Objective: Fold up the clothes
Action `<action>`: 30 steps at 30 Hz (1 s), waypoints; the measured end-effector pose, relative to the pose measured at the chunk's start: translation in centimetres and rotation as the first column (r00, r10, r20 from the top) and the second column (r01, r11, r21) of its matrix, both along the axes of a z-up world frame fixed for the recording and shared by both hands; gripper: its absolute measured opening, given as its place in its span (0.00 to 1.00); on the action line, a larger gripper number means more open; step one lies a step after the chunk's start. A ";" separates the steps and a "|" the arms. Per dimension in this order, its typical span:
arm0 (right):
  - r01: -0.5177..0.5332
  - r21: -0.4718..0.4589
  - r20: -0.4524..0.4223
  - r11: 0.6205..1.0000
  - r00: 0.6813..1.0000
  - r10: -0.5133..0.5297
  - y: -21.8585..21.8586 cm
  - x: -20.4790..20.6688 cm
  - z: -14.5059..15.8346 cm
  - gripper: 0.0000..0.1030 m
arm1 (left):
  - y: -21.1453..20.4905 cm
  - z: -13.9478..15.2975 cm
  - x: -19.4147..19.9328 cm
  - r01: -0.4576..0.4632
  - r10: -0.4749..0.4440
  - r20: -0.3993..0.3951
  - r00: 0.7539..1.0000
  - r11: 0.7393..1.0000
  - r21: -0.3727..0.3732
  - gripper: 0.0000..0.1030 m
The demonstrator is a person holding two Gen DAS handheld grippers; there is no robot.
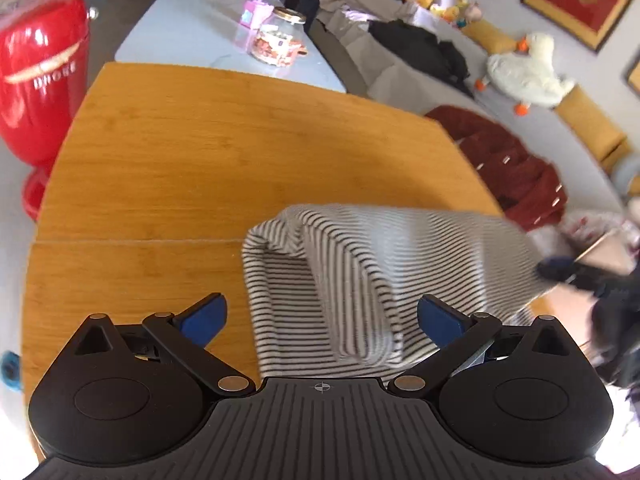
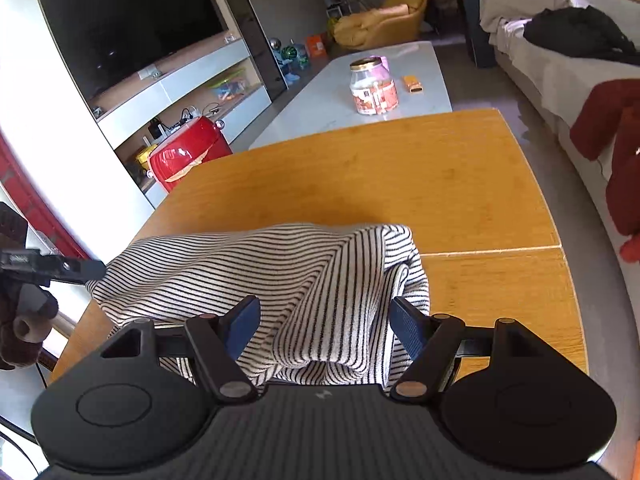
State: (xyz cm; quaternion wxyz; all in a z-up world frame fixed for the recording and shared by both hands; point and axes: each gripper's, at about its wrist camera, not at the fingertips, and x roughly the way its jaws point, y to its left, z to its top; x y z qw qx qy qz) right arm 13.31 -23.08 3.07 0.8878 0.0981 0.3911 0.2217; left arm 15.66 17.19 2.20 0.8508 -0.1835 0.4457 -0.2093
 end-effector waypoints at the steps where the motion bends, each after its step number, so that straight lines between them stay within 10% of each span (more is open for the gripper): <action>1: -0.001 0.002 -0.014 1.000 1.000 0.001 0.2 0.3 -0.6 0.70 | -0.3 -0.3 0.2 0.006 -0.006 -0.011 1.000 1.000 -0.026 1.00; 5: -0.033 -0.027 -0.016 0.999 0.999 0.033 1.5 0.4 -1.9 0.69 | -1.3 -1.6 1.2 0.028 -0.035 -0.052 0.998 0.991 -0.131 1.00; 7: -0.078 -0.052 -0.001 0.996 0.997 0.078 2.4 -0.1 -1.9 0.42 | -1.9 -2.4 1.7 0.038 -0.049 -0.070 0.996 0.987 -0.159 0.98; 10: -0.091 -0.021 -0.011 0.996 0.996 0.091 2.8 0.6 -2.3 0.33 | -2.4 -3.9 3.3 0.039 -0.058 -0.104 0.993 0.984 -0.172 0.65; 22: 0.024 0.110 0.035 0.994 0.999 -0.028 2.3 11.6 -1.3 0.20 | -3.5 0.0 12.4 -0.020 0.022 0.028 0.999 0.999 -0.041 0.43; 30: -0.009 0.114 0.064 0.993 0.998 0.001 1.2 7.4 0.4 0.19 | -2.9 1.5 6.5 0.024 -0.019 0.060 0.998 0.996 -0.082 0.43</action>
